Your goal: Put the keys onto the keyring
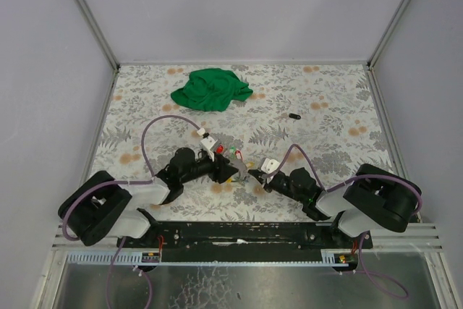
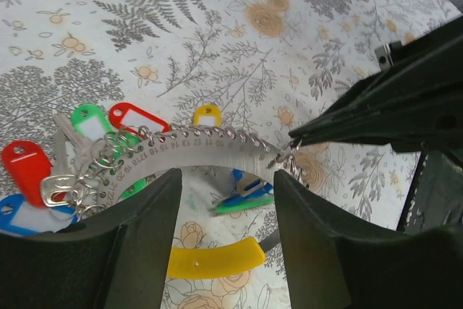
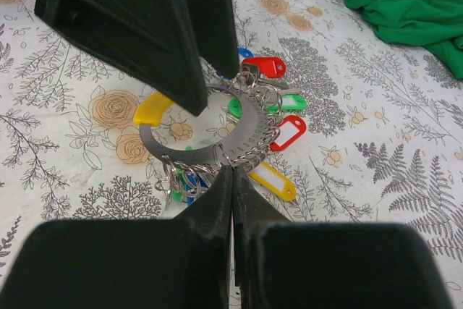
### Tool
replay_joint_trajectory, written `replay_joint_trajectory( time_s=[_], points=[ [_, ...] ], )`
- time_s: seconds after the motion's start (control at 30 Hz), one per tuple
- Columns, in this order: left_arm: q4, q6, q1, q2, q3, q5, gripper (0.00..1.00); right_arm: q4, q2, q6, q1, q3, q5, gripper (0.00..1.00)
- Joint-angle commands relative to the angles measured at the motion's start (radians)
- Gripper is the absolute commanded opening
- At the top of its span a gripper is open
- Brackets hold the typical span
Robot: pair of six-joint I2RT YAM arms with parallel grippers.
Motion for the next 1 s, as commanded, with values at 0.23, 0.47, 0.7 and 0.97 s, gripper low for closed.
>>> replay_joint_trajectory(
  time_s=[0.23,0.47,0.7,0.97],
  points=[
    [0.463,0.167,-0.014,0.178,-0.080,0.151,0.48,0.026,-0.019,0.037,0.003,0.014,0.002,0.00],
    [0.494,0.239,-0.015,0.224,-0.051,0.202,0.45,0.027,-0.015,0.033,0.003,0.016,-0.014,0.00],
    [0.475,0.258,-0.014,0.258,-0.013,0.257,0.38,0.012,-0.022,0.029,0.003,0.019,-0.022,0.00],
    [0.444,0.284,-0.016,0.285,0.021,0.332,0.25,0.007,-0.013,0.027,0.004,0.028,-0.045,0.00]
  ],
)
